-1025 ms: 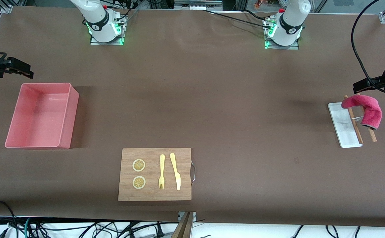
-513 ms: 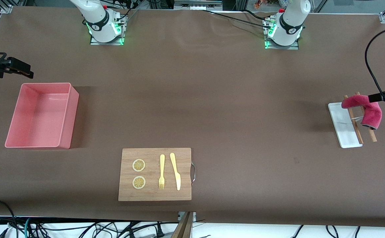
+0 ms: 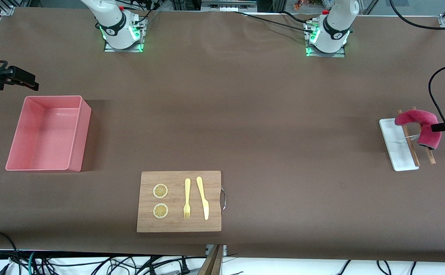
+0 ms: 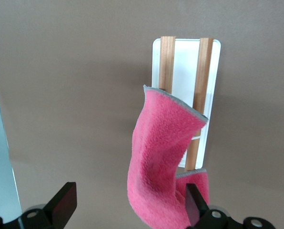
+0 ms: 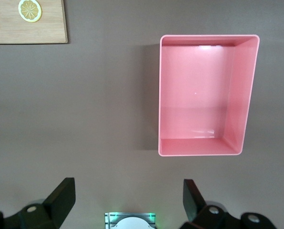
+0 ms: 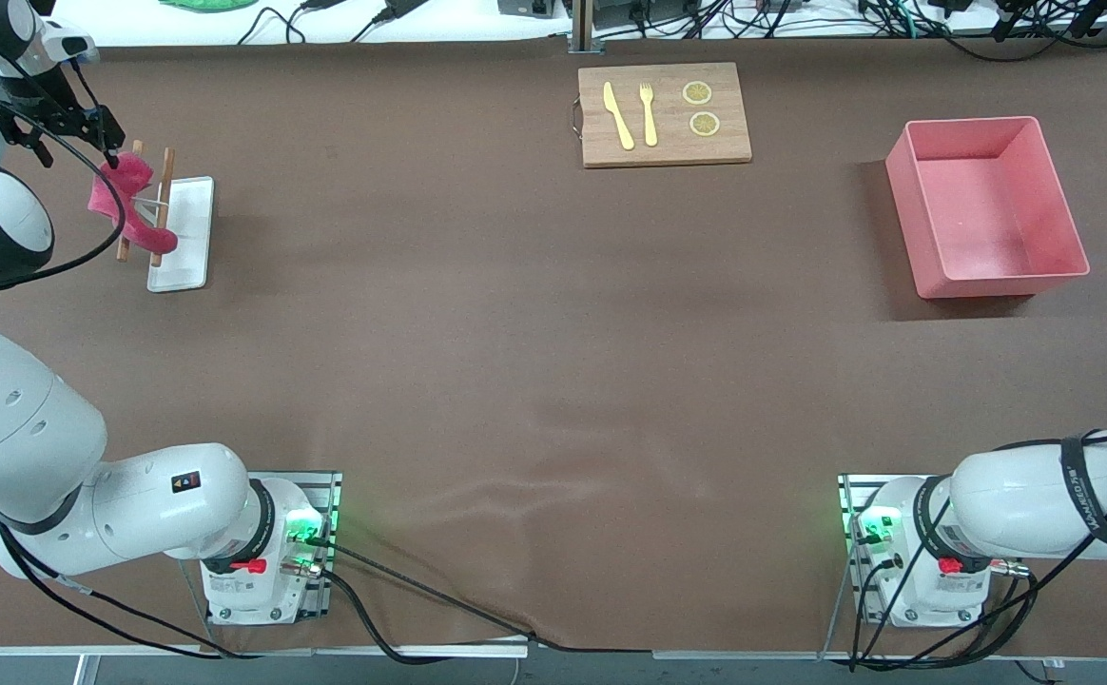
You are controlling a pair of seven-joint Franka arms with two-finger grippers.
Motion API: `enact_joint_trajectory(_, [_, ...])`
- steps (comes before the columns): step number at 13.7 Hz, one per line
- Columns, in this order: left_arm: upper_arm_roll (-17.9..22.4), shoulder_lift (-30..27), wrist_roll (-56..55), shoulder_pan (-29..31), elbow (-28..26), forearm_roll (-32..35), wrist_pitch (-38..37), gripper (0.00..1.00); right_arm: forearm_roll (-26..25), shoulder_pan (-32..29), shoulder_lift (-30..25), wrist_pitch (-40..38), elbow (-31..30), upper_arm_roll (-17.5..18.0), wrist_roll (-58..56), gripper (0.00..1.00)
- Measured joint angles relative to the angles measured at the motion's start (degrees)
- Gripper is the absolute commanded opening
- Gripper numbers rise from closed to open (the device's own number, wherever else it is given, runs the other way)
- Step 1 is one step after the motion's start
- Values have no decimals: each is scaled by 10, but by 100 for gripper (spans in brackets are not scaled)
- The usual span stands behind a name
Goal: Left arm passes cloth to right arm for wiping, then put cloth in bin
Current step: 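Lower the left gripper onto the pink cloth and grasp it, then lift the pink cloth off the white tray with the left gripper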
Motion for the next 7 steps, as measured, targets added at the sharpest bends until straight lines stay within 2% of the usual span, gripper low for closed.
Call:
enact_joint_trajectory(1, [0, 4, 0, 1, 0, -4, 0, 84, 0, 0, 0, 0, 0, 0, 0, 100])
enact_joint_trajectory(4, [0, 6, 0, 2, 0, -8, 0, 42, 0, 0, 0, 0, 0, 0, 0, 100])
enact_joint_trajectory(5, [0, 6, 0, 2, 0, -8, 0, 33, 0, 0, 0, 0, 0, 0, 0, 100])
enact_joint_trajectory(7, [0, 6, 1, 3, 0, -8, 0, 31, 0, 0, 0, 0, 0, 0, 0, 100])
